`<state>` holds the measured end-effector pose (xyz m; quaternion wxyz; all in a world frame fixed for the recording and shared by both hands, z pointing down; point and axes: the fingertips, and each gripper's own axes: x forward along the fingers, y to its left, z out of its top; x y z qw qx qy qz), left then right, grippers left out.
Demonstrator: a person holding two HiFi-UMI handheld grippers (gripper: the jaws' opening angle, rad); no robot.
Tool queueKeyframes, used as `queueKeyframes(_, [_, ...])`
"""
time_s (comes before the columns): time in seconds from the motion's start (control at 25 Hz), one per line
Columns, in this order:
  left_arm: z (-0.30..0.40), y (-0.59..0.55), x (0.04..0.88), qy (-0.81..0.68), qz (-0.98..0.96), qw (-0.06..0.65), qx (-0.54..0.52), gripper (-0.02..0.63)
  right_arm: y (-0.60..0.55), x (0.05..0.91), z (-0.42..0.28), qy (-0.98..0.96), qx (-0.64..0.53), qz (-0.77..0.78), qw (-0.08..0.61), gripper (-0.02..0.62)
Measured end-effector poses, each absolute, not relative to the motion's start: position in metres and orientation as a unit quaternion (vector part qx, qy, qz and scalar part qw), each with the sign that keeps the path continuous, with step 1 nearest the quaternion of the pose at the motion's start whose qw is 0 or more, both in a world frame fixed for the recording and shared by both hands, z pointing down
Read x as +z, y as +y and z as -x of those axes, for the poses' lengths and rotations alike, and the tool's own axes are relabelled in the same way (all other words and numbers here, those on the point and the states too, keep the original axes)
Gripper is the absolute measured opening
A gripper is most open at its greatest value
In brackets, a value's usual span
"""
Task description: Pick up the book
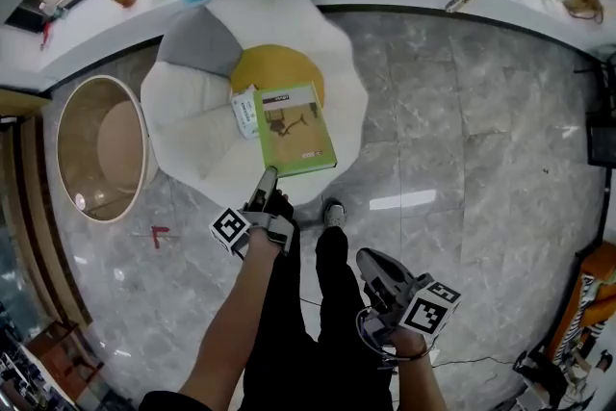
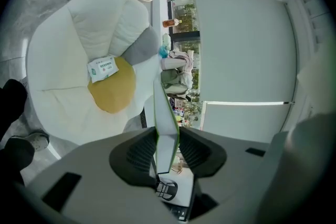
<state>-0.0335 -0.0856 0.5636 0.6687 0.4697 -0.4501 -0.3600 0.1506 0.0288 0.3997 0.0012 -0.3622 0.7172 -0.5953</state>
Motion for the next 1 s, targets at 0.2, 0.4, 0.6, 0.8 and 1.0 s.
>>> queueKeyframes(0.2, [0.025, -0.079, 0.522, -0.443, -0.475, 0.664, -0.371, 0.149, 0.037, 0.374, -0.157, 0.724, -0.589, 0.360, 0.014, 0.017])
queueKeyframes(0.4, [0.018, -0.069, 0.480, -0.439, -0.477, 0.653, -0.392, 0.149, 0.040, 0.349, -0.168, 0.740, -0.572, 0.352, 0.019, 0.017])
queueKeyframes(0.6, [0.014, -0.054, 0.442, -0.438, -0.473, 0.649, -0.403, 0.149, 0.023, 0.319, -0.188, 0.761, -0.543, 0.355, 0.023, 0.017])
queueKeyframes(0.8, [0.018, -0.034, 0.415, -0.438, -0.477, 0.639, -0.415, 0.149, 0.013, 0.299, -0.196, 0.777, -0.521, 0.352, 0.032, 0.017])
queueKeyframes(1.0, [0.020, -0.019, 0.384, -0.430, -0.487, 0.634, -0.420, 0.149, 0.012, 0.282, -0.188, 0.789, -0.513, 0.337, 0.034, 0.018])
